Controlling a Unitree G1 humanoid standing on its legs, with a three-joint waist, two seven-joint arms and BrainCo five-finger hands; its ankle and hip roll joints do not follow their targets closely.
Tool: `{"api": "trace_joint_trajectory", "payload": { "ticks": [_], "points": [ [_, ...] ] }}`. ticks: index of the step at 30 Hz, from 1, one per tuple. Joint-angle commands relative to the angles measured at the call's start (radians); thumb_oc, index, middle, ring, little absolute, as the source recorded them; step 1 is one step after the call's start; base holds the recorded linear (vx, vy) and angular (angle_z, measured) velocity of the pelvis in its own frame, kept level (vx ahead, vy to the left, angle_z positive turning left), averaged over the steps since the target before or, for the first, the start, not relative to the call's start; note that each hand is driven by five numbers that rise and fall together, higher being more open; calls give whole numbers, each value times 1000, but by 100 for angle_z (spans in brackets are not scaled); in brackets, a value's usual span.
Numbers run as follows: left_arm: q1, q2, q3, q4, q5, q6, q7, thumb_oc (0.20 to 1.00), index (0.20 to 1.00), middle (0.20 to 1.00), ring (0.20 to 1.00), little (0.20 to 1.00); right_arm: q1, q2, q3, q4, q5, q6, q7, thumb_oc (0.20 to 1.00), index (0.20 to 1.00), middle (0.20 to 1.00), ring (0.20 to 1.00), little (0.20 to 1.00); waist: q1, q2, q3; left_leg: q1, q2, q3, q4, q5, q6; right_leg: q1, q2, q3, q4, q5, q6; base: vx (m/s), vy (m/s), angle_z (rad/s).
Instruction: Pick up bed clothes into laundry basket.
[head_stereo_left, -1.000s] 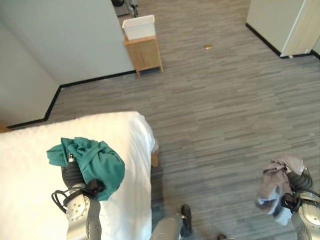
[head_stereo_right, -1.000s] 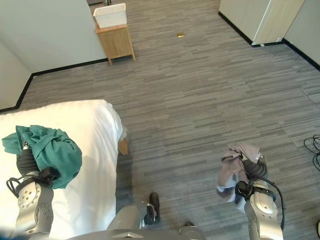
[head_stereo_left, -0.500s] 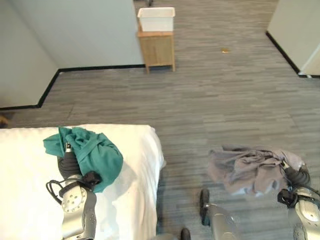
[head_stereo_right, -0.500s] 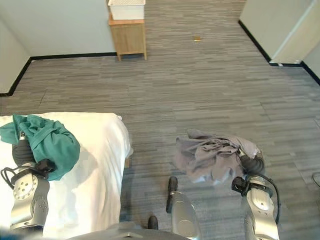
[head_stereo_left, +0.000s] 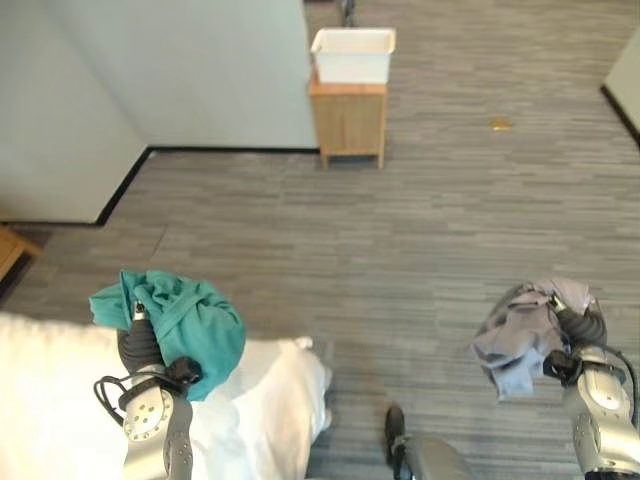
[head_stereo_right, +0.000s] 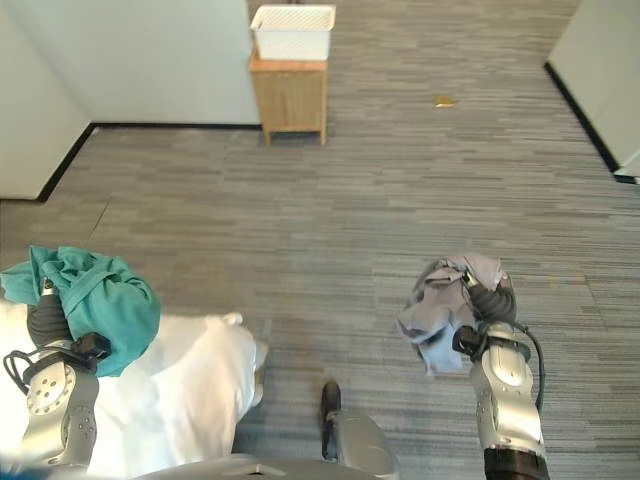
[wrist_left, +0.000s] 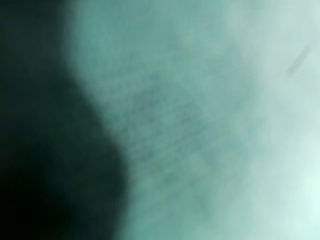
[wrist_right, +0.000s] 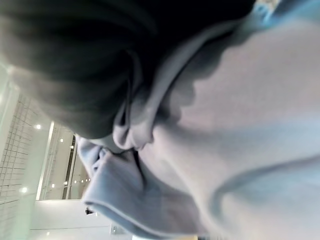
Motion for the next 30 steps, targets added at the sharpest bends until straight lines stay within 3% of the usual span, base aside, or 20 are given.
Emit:
{"api": "trace_joint_trajectory", "payload": {
  "ticks": [1,2,4,6,8,10,11,12,15,18,20,21,22,23,24,25,26,28,29,30],
  "points": [
    [-48,81,-11,-54,-14,-39,-40,200,200,200,200,200,12,-64,-41,-82,27,-57,-21,200,200,200,200,200,-3,-51,10,-63,30,21,118,347,27,79,-121,44,-149,96,118,337,-350,-18],
    [-67,80,-35,-64,-23,-36,-53,200,200,200,200,200,12,-76,-49,-85,21,-54,-32,200,200,200,200,200,2,-51,24,-111,30,34,120,313,39,112,-108,52,-155,72,116,367,-293,-30],
    [-105,78,-85,-56,-29,-30,-62,200,200,200,200,200,3,-83,-58,-89,35,-58,-45,200,200,200,200,200,21,-67,46,-249,-15,75,92,253,44,188,-111,73,-176,50,115,378,-179,-21],
    [-121,75,-117,-45,-37,-32,-75,200,200,200,200,200,-4,-77,-58,-85,39,-66,-51,200,200,200,200,200,39,-64,48,-319,-51,99,-10,254,39,223,-114,86,-191,38,119,371,-57,-4],
    [-117,80,-135,-43,-34,-35,-88,200,200,200,200,200,-2,-69,-51,-91,32,-67,-49,200,200,200,200,200,58,-52,40,-340,-78,104,-166,273,39,256,-108,97,-201,19,124,453,-17,-46],
    [-108,85,-142,-48,-18,-32,-97,200,200,200,200,200,-1,-72,-26,-89,-2,-60,-38,200,200,200,200,200,93,-21,25,-359,-116,73,-430,365,37,326,-62,125,-226,-15,123,593,-10,-36],
    [-107,85,-143,-48,-18,-32,-98,200,200,200,200,200,0,-73,-25,-89,-2,-60,-38,200,200,200,200,200,93,-24,25,-347,-119,74,-450,374,37,329,-66,126,-228,-16,123,675,-17,-20],
    [-96,86,-138,-48,-8,-32,-99,200,200,200,200,200,-3,-84,-13,-80,-25,-53,-31,200,200,200,200,200,107,-15,15,-372,-132,83,-548,405,24,382,-53,142,-242,-44,120,371,-12,-32],
    [-84,84,-127,-44,-5,-33,-96,200,200,200,200,200,-10,-86,-4,-77,-43,-44,-20,200,200,200,200,200,117,-17,1,-361,-130,102,-553,432,16,436,-60,166,-253,-69,121,478,34,-58],
    [-52,70,-107,-43,-4,-35,-94,200,200,200,200,200,-1,-66,-3,-87,-46,-36,-1,200,200,200,200,200,129,-27,-42,-341,-127,131,-507,424,43,484,-94,163,-240,-108,138,460,90,-28],
    [-32,71,-86,-42,-1,-29,-90,200,200,200,200,200,-10,-48,6,-77,-51,-30,4,200,200,200,200,200,148,-55,-75,-326,-143,137,-474,372,85,466,-141,163,-131,-73,175,488,122,-27],
    [-26,75,-78,-43,-1,-26,-84,200,200,200,200,200,-18,-42,15,-73,-56,-30,5,200,200,200,200,200,157,-66,-79,-312,-155,147,-465,348,104,431,-159,167,-21,4,200,380,139,-16],
    [-18,76,-66,-46,5,-22,-73,200,200,200,200,200,-30,-37,26,-68,-57,-32,8,200,200,200,200,200,170,-67,-74,-291,-158,156,-460,324,125,381,-175,159,147,124,231,505,331,-16],
    [1,83,-41,-56,1,-21,-59,200,200,200,200,200,-51,-28,40,-76,-53,-31,15,200,200,200,200,200,167,-23,-51,-188,-134,152,-487,285,157,233,-207,103,436,278,249,360,293,-26],
    [1,81,-39,-56,0,-21,-59,200,200,200,200,200,-53,-30,42,-77,-53,-31,14,200,200,200,200,200,165,-23,-46,-186,-137,153,-491,287,158,222,-210,107,459,272,249,389,316,-38],
    [5,86,-35,-59,-3,-23,-49,200,200,200,200,200,-59,-26,53,-71,-51,-33,10,200,200,200,200,200,141,-5,-20,-130,-126,142,-514,275,162,140,-200,90,545,232,239,259,121,5],
    [3,95,-26,-55,5,-23,-40,200,200,200,200,200,-67,-22,61,-66,-48,-33,7,200,200,200,200,200,116,11,0,-85,-118,114,-539,269,163,49,-162,86,564,171,223,421,142,11],
    [-2,103,-27,-54,7,-22,-38,200,200,200,200,200,-60,-20,61,-68,-48,-26,8,200,200,200,200,200,98,19,9,-55,-115,95,-548,265,164,8,-153,74,553,143,214,357,29,47],
    [-4,110,-21,-58,8,-21,-40,200,200,200,200,200,-50,-9,60,-69,-35,-22,19,200,200,200,200,200,79,13,21,-10,-122,77,-561,244,156,-55,-152,46,428,110,197,446,-41,71],
    [-2,108,-18,-60,5,-22,-44,200,200,200,200,200,-47,-6,56,-70,-29,-22,22,200,200,200,200,200,71,10,22,6,-123,67,-569,232,149,-69,-161,24,354,115,197,611,-85,64]
  ]
}}
